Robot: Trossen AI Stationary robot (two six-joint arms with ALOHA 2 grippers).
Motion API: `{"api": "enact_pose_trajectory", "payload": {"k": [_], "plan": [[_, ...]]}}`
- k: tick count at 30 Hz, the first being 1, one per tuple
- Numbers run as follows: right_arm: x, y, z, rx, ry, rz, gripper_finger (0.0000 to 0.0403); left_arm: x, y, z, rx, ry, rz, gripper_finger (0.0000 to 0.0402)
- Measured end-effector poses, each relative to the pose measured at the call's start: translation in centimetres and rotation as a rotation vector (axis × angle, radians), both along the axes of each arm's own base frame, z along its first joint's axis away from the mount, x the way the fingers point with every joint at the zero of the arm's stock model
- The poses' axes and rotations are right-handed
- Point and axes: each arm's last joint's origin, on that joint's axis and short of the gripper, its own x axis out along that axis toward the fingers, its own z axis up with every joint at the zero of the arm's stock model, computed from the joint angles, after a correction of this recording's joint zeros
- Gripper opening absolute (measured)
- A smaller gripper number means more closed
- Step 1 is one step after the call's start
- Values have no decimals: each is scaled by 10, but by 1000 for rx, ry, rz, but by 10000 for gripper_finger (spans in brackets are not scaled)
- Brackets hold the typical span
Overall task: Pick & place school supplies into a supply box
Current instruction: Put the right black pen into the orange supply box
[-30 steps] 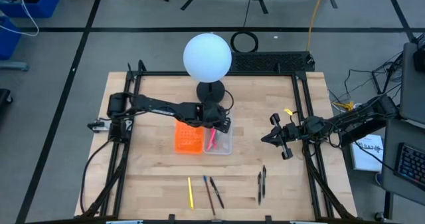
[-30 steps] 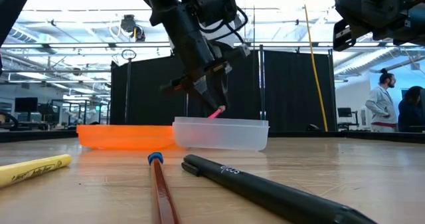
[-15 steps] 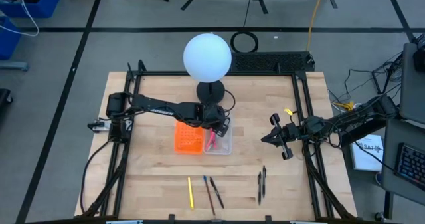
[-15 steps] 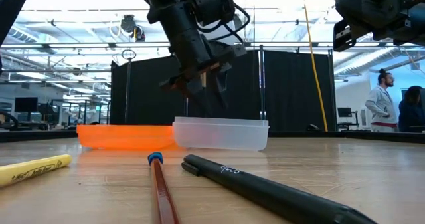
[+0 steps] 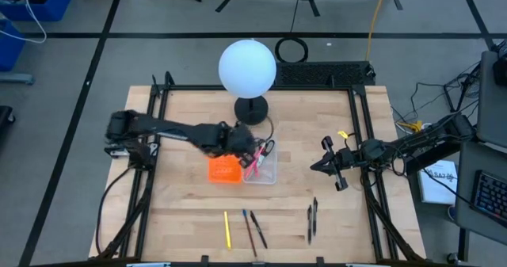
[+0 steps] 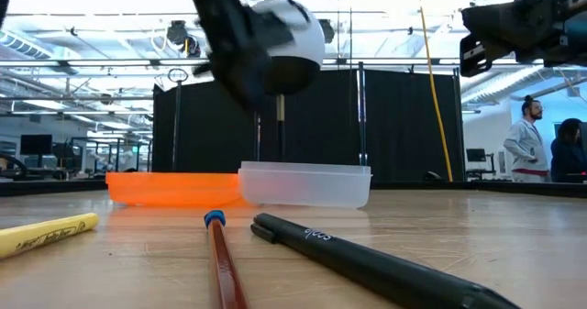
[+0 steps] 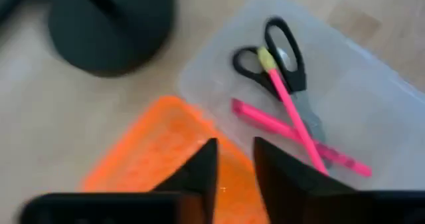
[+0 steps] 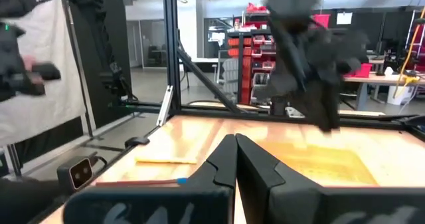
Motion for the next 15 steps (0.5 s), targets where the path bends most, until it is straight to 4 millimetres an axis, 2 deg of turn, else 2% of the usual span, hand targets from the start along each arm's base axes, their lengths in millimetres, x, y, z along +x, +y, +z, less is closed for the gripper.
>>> {"api": "enact_pose_trajectory", "payload": {"k": [3, 7, 10, 13, 15], "plan": [[0, 0, -1, -14, 4, -2, 0, -24, -15, 20, 33, -56, -45, 19], [0, 0, 0, -32, -7, -5, 0, -70, -18, 26, 66, -180, 3, 15], [0, 0, 0, -43, -9, -6, 0, -103, -20, 11, 7, -350, -13, 7], [0, 0, 0, -52, -12, -8, 0, -128, -28, -13, -100, -526, -168, 6], [0, 0, 0, -52, -11, -8, 0, -145, -35, -30, -101, -590, -282, 6]]}}
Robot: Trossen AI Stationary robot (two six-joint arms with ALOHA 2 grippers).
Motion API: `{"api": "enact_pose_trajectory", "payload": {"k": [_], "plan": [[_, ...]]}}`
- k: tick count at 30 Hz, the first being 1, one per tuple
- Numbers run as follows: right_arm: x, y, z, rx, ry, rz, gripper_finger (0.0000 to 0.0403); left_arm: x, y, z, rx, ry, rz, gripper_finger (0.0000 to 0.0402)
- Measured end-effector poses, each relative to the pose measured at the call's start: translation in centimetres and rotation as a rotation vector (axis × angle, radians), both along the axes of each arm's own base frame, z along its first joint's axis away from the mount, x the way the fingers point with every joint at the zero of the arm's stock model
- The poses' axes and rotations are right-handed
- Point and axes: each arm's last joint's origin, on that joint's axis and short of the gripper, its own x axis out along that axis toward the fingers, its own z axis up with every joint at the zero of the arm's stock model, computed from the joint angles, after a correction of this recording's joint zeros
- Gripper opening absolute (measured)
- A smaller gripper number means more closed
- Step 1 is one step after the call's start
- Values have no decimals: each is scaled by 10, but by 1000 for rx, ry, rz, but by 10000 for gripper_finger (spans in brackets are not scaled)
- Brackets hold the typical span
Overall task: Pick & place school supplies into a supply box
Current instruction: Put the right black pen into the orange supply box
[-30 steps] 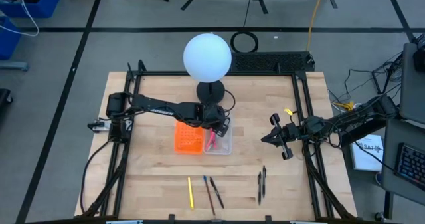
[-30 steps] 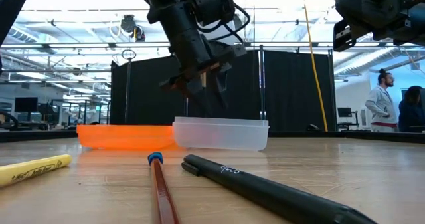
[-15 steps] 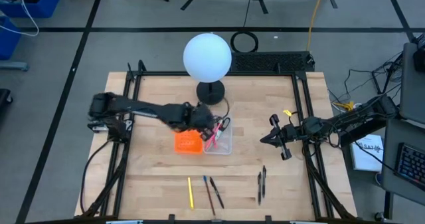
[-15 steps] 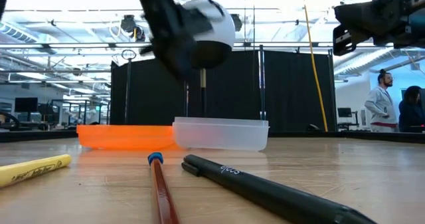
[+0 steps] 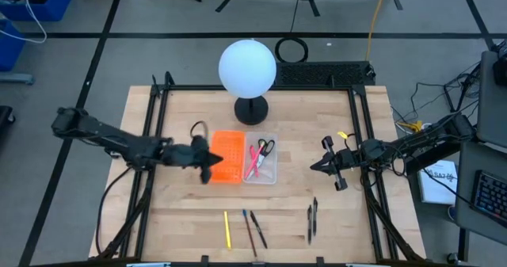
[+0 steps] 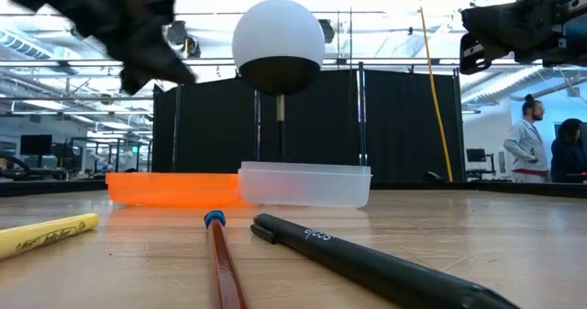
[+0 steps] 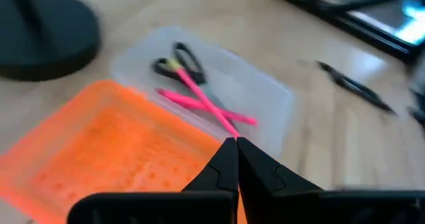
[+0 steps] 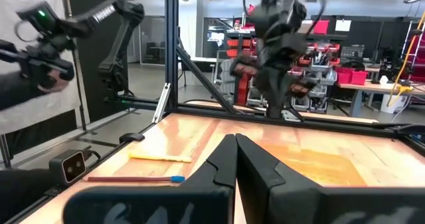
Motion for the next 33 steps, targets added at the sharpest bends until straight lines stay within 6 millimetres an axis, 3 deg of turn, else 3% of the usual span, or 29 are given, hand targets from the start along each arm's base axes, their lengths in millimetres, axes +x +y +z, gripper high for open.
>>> {"api": "enact_pose_trajectory", "payload": {"k": [8, 15, 25, 28, 33], "plan": [[0, 0, -2, -3, 17, 0, 0, -48, 8, -28, 143, -132, 102, 3], [0, 0, -5, 38, 58, 2, 0, -66, 8, -12, 243, -227, -51, 3], [-1, 0, 6, 68, -47, 1, 0, -91, 2, 13, 511, -439, -283, 5], [-1, -2, 6, 84, -45, -40, 0, -95, 2, 10, 526, -463, -300, 6], [0, -2, 6, 129, -41, -66, 0, -97, 4, -14, 588, -445, -322, 4]]}}
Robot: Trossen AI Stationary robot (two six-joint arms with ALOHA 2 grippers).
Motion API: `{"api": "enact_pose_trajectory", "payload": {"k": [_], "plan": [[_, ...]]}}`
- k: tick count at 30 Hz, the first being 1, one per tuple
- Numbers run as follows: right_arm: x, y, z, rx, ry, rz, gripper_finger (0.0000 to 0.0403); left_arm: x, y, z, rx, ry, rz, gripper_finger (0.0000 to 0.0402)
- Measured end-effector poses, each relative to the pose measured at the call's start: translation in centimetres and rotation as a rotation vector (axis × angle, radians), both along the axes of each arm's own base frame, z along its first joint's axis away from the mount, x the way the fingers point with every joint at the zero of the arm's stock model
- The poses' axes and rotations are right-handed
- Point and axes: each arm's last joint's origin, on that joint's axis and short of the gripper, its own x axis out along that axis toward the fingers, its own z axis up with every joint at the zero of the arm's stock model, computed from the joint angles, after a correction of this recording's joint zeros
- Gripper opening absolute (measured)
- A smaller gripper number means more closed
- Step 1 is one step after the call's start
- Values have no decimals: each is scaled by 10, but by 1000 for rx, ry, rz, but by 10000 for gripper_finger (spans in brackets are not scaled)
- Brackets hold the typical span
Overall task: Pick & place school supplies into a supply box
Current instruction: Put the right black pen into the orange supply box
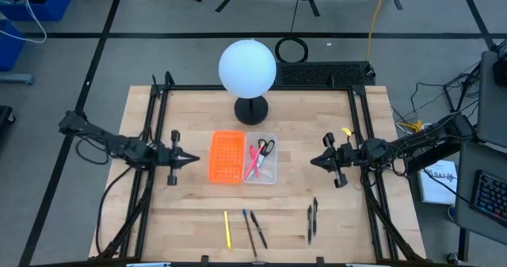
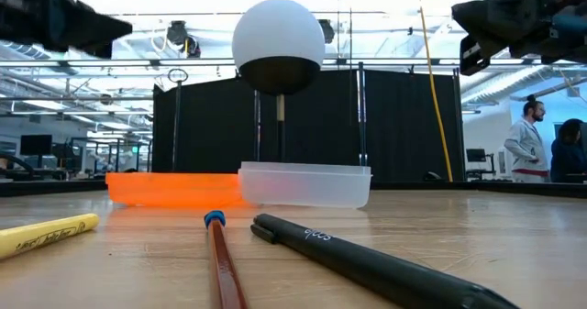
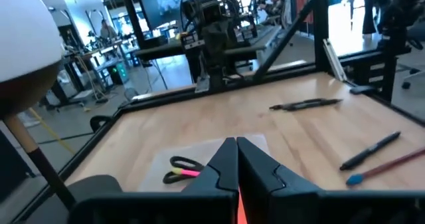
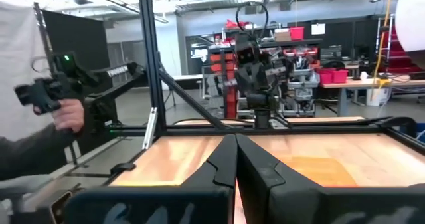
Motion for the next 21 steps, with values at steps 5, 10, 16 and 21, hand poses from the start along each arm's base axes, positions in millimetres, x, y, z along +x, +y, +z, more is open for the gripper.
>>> {"api": "enact_pose_trajectory", "payload": {"k": [5, 10, 16, 21], "plan": [[0, 0, 0, -8, -4, -6, 0, -2, 1, -23, -23, -33, -1, 9], [0, 0, -2, -75, 7, -17, 0, -2, 0, -29, -18, -42, -17, 5], [1, 0, -11, -65, 107, -11, 0, -2, 0, -32, -50, -4, -25, 19], [3, -1, -17, -9, 172, -53, 0, -2, 0, -34, -51, 15, -23, 15]]}}
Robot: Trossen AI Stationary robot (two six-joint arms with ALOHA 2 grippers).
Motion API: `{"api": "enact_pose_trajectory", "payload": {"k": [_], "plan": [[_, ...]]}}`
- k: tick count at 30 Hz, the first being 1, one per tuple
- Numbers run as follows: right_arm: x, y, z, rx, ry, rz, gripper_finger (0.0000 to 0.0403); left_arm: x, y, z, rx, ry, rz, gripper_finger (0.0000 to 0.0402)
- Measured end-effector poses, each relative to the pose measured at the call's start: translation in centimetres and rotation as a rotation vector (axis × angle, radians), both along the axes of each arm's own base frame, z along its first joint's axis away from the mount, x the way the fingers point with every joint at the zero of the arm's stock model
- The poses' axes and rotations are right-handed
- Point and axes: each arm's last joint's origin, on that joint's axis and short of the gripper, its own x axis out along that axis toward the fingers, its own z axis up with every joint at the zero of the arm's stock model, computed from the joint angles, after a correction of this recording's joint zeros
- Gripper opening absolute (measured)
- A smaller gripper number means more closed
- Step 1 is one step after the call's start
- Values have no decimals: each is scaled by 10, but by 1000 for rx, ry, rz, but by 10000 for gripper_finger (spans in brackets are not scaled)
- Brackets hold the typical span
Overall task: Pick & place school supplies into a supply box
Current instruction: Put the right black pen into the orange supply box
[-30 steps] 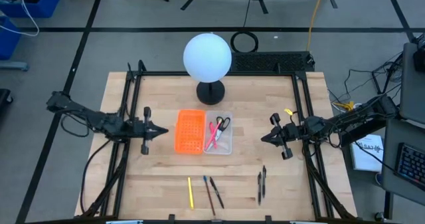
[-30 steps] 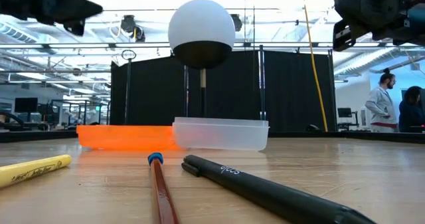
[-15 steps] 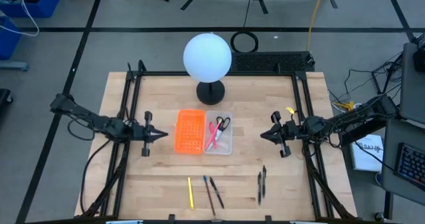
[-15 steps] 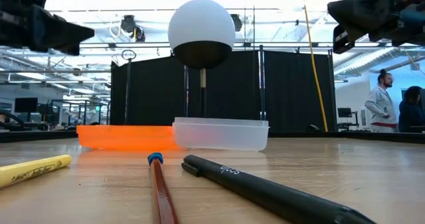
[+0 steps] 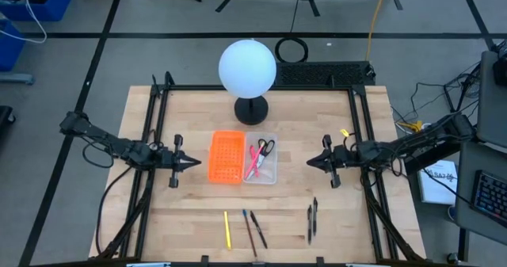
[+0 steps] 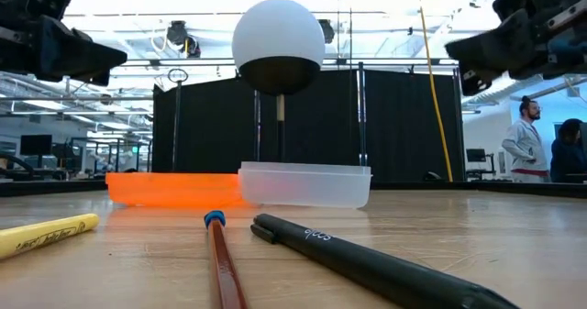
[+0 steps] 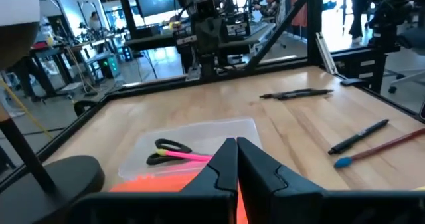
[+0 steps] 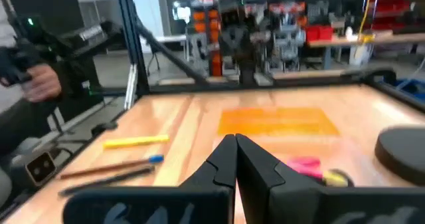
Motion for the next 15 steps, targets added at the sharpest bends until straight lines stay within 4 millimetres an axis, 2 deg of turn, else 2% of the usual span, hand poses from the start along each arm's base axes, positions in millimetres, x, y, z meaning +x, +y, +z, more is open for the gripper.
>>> {"api": "enact_pose_trajectory", "payload": {"k": [4, 7, 11, 15], "plan": [[2, -1, -3, 16, 29, -34, 0, 0, 0, 2, 7, -22, 0, 5], [3, -4, -5, 56, 39, -160, 0, 0, 0, 1, -13, -7, 0, 5], [2, -9, -2, 145, -2, -339, 0, 0, 0, 2, -12, -18, 1, 24], [3, -9, 4, 184, -64, -329, 0, 0, 0, 2, -13, -18, 1, 42]]}}
